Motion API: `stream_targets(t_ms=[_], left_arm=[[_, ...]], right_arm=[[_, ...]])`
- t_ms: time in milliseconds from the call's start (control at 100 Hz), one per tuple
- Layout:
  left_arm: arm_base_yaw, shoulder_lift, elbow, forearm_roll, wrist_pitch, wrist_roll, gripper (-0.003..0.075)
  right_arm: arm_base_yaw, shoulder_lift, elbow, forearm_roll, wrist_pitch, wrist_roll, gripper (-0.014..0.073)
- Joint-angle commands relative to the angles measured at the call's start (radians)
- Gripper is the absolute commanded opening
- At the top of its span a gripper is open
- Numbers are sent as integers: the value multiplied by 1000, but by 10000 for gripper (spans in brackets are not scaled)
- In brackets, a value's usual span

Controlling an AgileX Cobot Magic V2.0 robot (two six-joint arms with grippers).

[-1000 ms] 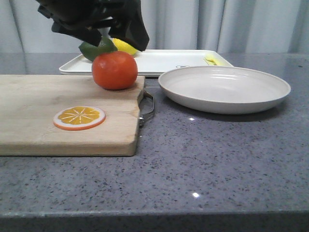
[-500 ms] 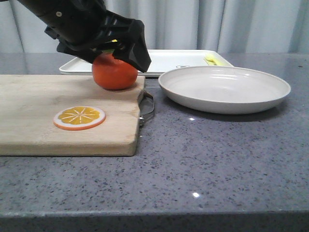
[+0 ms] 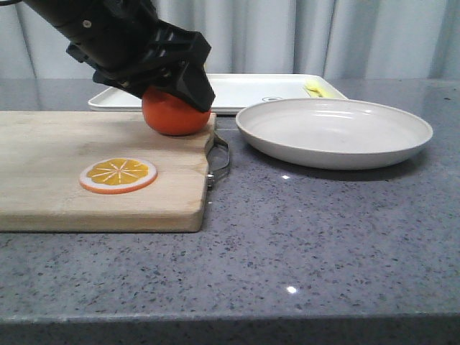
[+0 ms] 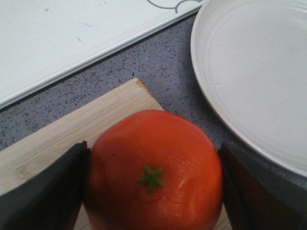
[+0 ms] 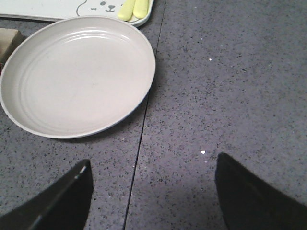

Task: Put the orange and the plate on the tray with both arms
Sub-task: 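Lift the orange with the left gripper and lower it onto the white plate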

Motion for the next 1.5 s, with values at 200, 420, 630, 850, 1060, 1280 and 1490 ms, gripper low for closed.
stream_targets(t_ms=[200, 420, 630, 850, 1060, 1280, 1490], left_arm=[[-8, -93, -93, -14, 47, 1, -20], [-69, -95, -185, -14, 40, 2, -20], [-163, -44, -229, -11, -33, 5, -20], [-216, 85, -326, -5, -34, 5, -20], [-232, 178, -422, -5, -34, 5, -20], [-234, 246, -464, -15, -33, 5, -20], [-234, 268, -464, -15, -8, 5, -20]], right_arm=[[-3, 3, -36, 2, -73, -1, 541], [-3, 3, -36, 2, -77, -1, 541], [-3, 3, -36, 2, -86, -1, 541], [-3, 3, -36, 2, -86, -1, 541], [-3, 3, -36, 2, -86, -1, 541], [-3, 3, -36, 2, -86, -1, 541], [-3, 3, -36, 2, -86, -1, 541]])
